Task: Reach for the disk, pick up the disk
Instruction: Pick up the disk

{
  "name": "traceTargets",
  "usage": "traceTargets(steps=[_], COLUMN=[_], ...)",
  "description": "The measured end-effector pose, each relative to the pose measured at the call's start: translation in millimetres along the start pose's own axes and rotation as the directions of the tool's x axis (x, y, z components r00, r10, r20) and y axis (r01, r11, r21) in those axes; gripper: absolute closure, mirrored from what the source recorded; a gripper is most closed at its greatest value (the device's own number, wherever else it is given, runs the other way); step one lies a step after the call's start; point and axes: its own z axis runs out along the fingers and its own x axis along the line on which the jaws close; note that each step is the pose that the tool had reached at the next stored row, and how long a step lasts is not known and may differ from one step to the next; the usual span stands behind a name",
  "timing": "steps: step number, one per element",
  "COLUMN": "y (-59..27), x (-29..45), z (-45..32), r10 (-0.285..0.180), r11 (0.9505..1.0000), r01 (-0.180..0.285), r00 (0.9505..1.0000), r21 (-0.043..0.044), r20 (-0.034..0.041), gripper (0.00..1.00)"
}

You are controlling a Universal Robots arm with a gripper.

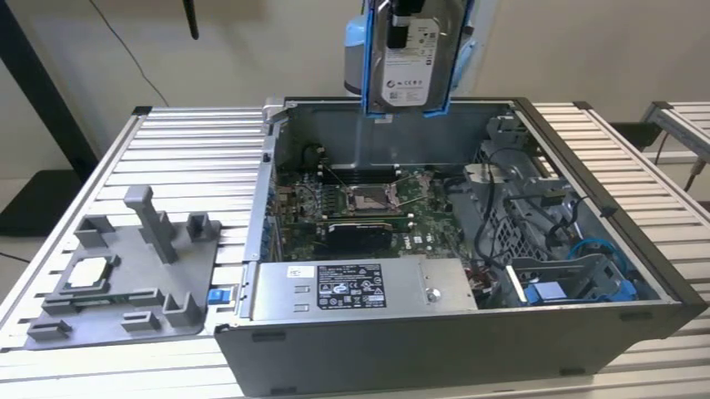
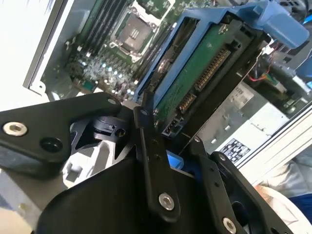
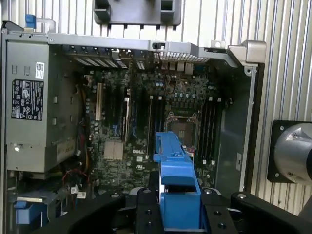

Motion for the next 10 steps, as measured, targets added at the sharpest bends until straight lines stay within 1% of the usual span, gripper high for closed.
traceTargets(steps=[10], y=[-45.2], x=[1.8], z=[0.0], r10=[0.0], r11=[1.0], r01=[0.0], r00=[1.0], r21=[0.0001], r20=[0.0001], gripper=[1.0])
